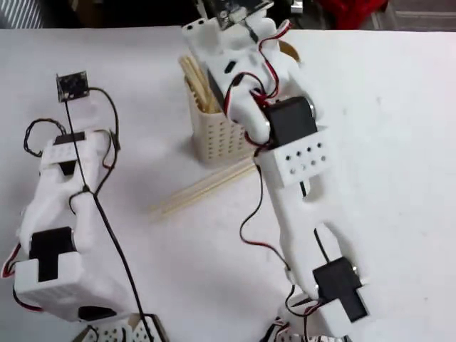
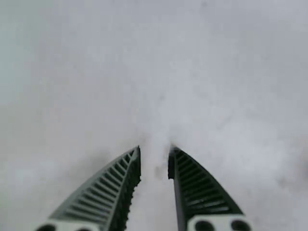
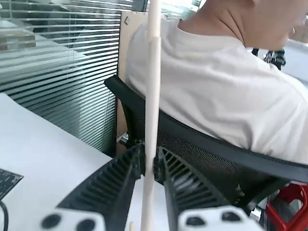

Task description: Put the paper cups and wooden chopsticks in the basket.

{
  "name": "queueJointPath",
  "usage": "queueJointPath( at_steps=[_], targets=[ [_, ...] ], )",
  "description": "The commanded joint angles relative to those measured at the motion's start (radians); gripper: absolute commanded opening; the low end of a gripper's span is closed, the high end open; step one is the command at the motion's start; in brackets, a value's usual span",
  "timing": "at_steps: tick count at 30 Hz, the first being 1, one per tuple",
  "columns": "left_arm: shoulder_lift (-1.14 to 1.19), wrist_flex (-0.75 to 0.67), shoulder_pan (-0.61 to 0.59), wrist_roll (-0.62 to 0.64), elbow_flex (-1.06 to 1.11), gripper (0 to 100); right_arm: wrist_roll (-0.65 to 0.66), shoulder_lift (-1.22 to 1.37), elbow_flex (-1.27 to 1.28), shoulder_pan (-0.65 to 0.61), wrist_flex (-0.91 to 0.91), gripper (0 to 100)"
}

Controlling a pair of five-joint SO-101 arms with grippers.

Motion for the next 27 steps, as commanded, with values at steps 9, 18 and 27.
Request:
queueJointPath(
  at_steps=[9, 18, 27],
  targets=[
    [-0.007, -0.017, -0.004, 0.009, -0.012, 12, -0.038, -0.176, 0.368, 0.042, -0.196, 1.6],
    [-0.007, -0.017, -0.004, 0.009, -0.012, 12, -0.038, -0.375, 0.836, 0.041, -0.418, 1.6],
    [-0.007, -0.017, -0.004, 0.009, -0.011, 12, -0.038, -0.400, 0.918, 0.041, -0.415, 7.4]
  ],
)
